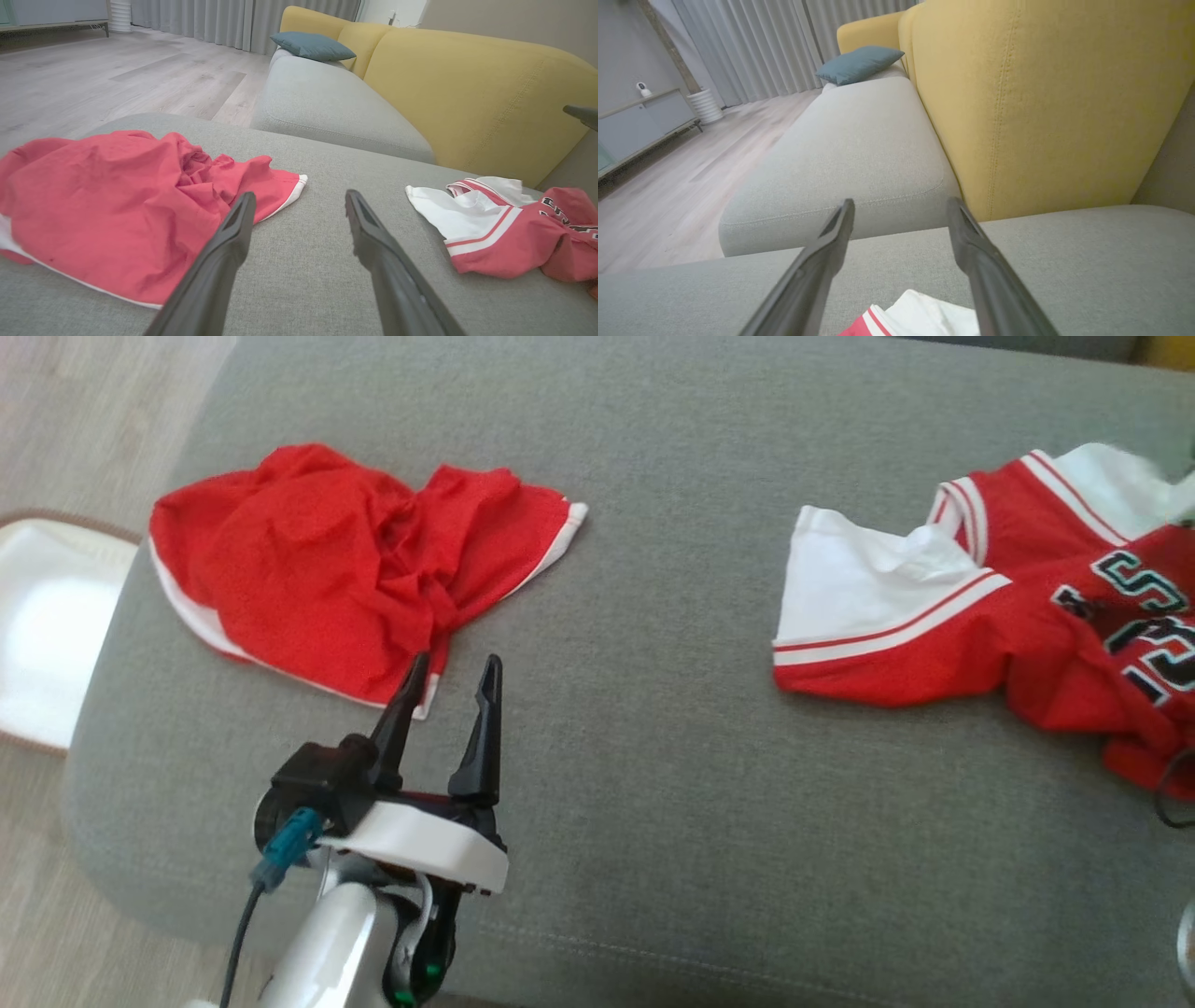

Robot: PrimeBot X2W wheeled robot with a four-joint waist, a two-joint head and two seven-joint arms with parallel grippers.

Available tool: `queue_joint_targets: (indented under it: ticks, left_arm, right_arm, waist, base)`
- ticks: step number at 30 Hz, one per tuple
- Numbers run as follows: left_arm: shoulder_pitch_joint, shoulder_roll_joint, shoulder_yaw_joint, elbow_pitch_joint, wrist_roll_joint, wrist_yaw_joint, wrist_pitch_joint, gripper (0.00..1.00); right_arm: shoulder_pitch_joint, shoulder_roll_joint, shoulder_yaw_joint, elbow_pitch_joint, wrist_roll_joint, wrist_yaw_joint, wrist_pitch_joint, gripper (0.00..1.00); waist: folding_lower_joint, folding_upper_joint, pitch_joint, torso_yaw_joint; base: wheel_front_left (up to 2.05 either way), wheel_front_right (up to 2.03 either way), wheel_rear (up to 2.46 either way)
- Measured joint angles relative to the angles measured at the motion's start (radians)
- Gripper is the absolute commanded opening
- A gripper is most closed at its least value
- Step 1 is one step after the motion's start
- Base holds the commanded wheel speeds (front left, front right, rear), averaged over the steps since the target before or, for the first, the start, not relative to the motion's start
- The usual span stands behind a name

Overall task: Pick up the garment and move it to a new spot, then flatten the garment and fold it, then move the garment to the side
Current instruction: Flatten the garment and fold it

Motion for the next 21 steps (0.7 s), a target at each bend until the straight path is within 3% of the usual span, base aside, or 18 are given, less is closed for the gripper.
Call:
queue_joint_targets:
  ticks: [6, 9, 14, 21]
  left_arm:
    - [0.000, 0.000, 0.035, -0.003, 0.000, 0.000, 0.000, 1.00]
    - [0.002, -0.001, 0.055, -0.014, 0.001, -0.001, 0.000, 1.00]
    - [0.002, -0.001, 0.081, -0.048, -0.014, -0.001, 0.000, 1.00]
    - [0.002, -0.001, 0.108, -0.076, -0.025, -0.001, 0.000, 1.00]
  right_arm:
    - [0.009, 0.041, 0.088, 0.021, -0.009, 0.000, -0.151, 1.00]
    - [0.053, 0.079, 0.153, -0.026, 0.033, 0.000, -0.215, 1.00]
    - [0.221, 0.115, 0.264, -0.189, 0.095, 0.000, -0.257, 1.00]
    - [0.504, 0.152, 0.306, -0.466, 0.091, 0.000, -0.267, 1.00]
  waist:
    - [0.0000, 0.0000, -0.035, -0.048]
    - [0.0000, 0.0000, -0.057, -0.086]
    - [0.0000, 0.0000, -0.091, -0.161]
    - [-0.0001, 0.0000, -0.135, -0.253]
  base:
    - [0.00, 0.00, 0.00]
    - [0.00, 0.00, 0.00]
    - [0.00, 0.00, 0.00]
    - [0.00, 0.00, 0.00]
